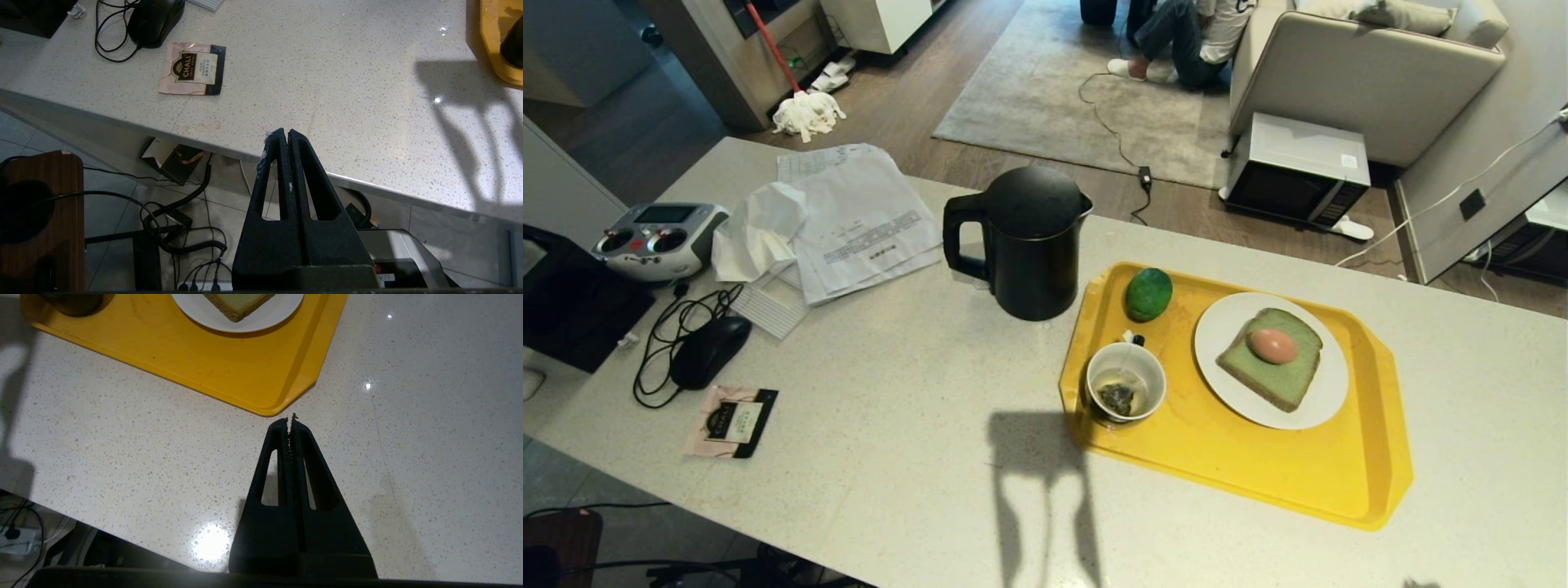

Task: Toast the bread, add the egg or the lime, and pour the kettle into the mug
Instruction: Pick up the kettle

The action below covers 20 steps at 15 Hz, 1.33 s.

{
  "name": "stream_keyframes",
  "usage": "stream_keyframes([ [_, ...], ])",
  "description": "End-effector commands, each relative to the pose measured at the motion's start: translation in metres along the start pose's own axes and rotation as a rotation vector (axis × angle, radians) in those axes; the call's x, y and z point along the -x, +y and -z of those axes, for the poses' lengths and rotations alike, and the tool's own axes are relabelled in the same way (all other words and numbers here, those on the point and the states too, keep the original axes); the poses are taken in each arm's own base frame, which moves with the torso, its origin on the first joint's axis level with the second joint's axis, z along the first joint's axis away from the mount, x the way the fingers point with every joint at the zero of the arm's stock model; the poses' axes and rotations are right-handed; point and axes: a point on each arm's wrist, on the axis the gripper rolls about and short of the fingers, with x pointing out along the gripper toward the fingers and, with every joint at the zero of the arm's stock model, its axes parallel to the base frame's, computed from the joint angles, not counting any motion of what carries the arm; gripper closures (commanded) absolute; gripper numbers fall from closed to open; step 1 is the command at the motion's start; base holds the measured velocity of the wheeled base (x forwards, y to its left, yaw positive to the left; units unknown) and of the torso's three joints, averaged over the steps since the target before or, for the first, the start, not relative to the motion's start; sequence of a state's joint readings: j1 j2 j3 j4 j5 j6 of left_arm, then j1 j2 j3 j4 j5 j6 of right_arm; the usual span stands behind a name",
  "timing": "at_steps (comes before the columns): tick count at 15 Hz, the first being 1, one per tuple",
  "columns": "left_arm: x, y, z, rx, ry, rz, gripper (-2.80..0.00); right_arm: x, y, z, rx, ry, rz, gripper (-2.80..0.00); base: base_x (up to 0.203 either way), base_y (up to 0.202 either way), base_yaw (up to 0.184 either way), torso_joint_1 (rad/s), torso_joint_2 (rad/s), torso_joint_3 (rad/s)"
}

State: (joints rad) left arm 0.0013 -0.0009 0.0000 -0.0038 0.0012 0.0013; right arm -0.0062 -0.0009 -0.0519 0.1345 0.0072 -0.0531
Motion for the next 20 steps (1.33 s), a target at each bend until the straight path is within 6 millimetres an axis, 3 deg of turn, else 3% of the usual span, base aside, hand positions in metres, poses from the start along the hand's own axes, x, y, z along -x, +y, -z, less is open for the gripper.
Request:
stream_keyframes([
  [1,0.0001,0.0,-0.0001,0.0,-0.001,-0.001,0.0,0.0,0.0,0.0,0.001,0.001,0.0,0.0,0.0,0.0,0.0,0.0,0.0,0.0],
  [20,0.0001,0.0,-0.0001,0.0,-0.001,-0.001,0.0,0.0,0.0,0.0,0.001,0.001,0.0,0.0,0.0,0.0,0.0,0.0,0.0,0.0],
])
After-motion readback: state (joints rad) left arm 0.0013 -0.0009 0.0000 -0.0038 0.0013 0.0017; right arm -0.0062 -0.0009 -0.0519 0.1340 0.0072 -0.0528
